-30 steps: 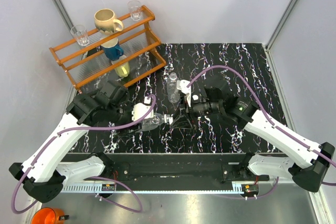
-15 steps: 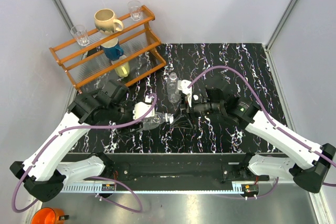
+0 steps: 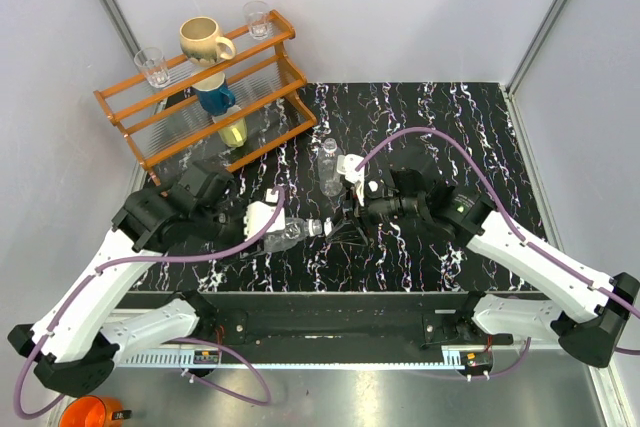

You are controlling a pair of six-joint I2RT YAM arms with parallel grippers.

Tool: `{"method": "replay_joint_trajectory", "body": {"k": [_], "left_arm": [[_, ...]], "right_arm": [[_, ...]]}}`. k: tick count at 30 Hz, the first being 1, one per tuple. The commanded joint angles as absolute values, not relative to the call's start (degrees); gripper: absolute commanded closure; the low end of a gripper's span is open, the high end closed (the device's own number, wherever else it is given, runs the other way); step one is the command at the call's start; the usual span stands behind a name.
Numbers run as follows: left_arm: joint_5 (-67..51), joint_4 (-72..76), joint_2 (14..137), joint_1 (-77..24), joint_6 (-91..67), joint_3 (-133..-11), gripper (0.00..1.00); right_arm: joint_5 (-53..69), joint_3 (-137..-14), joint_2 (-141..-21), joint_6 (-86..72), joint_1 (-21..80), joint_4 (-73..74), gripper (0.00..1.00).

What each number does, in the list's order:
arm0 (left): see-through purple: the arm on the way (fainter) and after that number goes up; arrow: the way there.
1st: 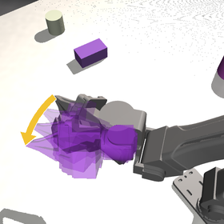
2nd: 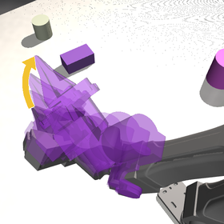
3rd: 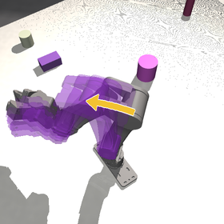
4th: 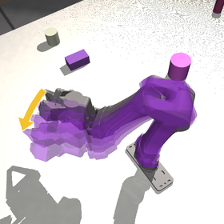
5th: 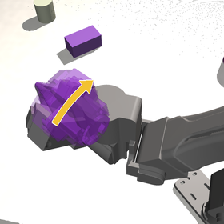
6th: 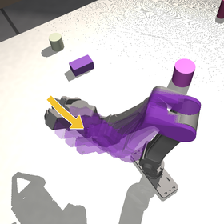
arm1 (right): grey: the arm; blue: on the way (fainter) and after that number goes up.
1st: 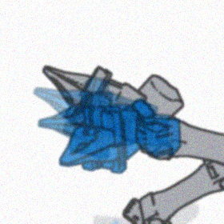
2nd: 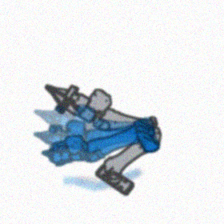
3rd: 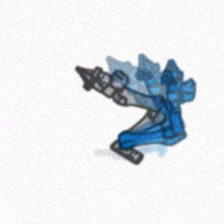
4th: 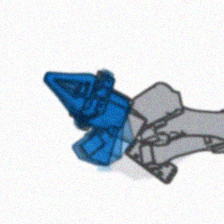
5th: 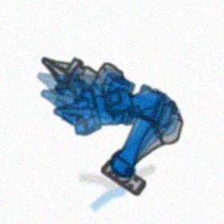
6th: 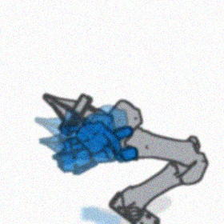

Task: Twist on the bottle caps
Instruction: Screw the bottle cap onto the plastic bottle.

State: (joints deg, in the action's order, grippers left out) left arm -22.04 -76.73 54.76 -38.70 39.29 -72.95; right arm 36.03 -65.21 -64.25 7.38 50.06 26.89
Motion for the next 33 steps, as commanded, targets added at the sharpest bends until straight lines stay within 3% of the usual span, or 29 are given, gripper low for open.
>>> {"method": "replay_joint_trajectory", "body": {"k": [1,14,33], "left_arm": [[-23.81,-76.46,53.18,-38.94,40.25,-72.16,0.66],[-24.78,-76.29,53.96,-39.02,40.34,-73.30,0.66],[-26.63,-76.29,55.46,-39.20,39.64,-75.50,0.66]], "right_arm": [[35.94,-66.44,-63.98,8.35,49.66,26.98,0.91],[42.18,-69.35,-65.74,7.38,48.87,27.07,0.91],[40.17,-69.70,-66.45,7.47,48.96,27.07,0.92]]}}
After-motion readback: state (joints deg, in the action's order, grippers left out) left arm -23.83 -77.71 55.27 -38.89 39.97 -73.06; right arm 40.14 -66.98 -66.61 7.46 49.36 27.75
